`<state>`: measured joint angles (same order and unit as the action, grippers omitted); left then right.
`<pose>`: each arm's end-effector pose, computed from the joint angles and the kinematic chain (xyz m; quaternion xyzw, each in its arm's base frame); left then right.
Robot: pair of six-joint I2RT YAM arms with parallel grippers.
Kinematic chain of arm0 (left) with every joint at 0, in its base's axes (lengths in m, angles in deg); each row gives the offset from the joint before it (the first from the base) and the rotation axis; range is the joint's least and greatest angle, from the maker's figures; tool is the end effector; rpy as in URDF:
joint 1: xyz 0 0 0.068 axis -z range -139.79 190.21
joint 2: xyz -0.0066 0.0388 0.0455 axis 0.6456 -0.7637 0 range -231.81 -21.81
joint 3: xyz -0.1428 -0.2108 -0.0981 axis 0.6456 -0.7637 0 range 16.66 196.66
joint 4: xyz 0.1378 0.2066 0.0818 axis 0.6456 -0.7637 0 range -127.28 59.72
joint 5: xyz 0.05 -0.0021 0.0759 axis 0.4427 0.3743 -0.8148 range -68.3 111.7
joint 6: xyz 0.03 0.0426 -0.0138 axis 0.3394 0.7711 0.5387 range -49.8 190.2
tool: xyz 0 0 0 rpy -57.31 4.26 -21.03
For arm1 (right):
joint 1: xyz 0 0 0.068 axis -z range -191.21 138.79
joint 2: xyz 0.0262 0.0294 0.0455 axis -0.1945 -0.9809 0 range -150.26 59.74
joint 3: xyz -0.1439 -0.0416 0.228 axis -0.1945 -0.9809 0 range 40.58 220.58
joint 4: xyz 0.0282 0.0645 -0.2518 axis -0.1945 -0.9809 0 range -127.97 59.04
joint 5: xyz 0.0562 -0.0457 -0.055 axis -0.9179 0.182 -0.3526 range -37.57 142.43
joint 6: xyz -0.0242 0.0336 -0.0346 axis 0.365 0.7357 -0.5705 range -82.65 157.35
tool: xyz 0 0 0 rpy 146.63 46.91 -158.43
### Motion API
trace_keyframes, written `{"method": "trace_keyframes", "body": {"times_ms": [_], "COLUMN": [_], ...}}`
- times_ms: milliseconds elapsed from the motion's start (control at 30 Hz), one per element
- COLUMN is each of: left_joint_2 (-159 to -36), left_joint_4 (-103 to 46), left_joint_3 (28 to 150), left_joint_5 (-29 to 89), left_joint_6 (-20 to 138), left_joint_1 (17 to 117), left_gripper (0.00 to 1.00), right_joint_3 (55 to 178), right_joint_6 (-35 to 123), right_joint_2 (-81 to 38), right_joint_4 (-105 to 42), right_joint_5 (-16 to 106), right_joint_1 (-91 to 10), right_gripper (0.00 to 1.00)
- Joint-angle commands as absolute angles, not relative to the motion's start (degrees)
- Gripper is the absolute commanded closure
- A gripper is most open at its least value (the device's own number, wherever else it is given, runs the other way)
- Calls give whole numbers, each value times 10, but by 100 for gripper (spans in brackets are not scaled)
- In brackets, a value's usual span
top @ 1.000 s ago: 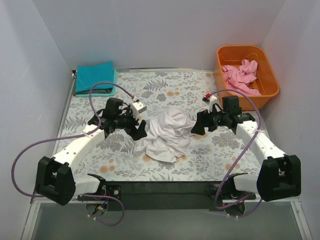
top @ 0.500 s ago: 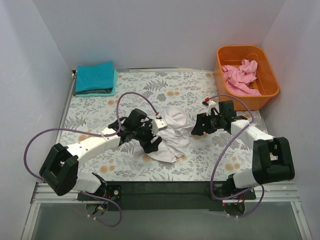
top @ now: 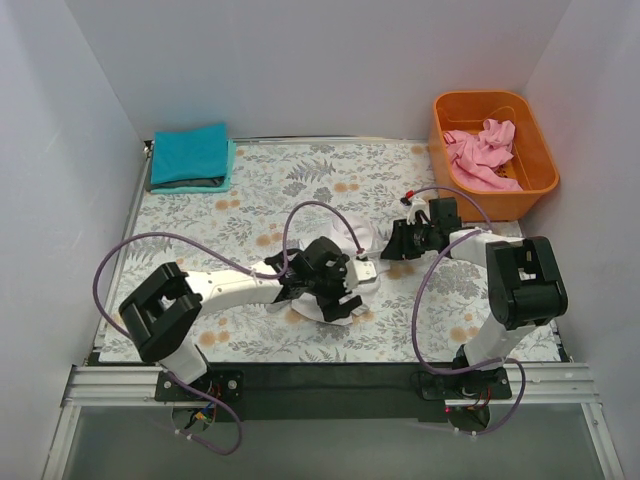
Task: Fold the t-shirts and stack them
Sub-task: Move the tshirt to the center of the board, then flatten the tshirt out
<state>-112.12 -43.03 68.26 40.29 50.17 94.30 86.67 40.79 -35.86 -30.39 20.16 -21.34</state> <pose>0.1769 -0.2636 0.1869 0.3238 0.8751 -0.3179 0.1680 0.3105 0.0748 0.1503 -0.1498 0.8924 0.2983 0.3038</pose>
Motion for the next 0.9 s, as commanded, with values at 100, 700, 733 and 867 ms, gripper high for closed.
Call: {"method": "trace_keyframes", "body": {"times_ms": [100, 700, 733, 867], "left_joint_2": [-1189, -978, -961, -927], "left_joint_4": [-338, -461, -492, -550], "left_joint_3": [740, 754, 755, 745], "left_joint_5": [343, 555, 565, 602], "left_joint_6": [481, 323, 325, 330], "left_joint_1": [1001, 778, 753, 626], "left_gripper": [32, 100, 100, 100], "right_joint_3": [881, 896, 908, 957], "right_joint_6": [432, 346, 341, 333], "right_joint_2": [-374, -226, -223, -225], "right_joint_4": [-260, -405, -417, -438], "right_joint_5": [159, 187, 184, 160], "right_joint_1": [-211, -193, -194, -196], "right_gripper": [85, 99, 99, 99]}}
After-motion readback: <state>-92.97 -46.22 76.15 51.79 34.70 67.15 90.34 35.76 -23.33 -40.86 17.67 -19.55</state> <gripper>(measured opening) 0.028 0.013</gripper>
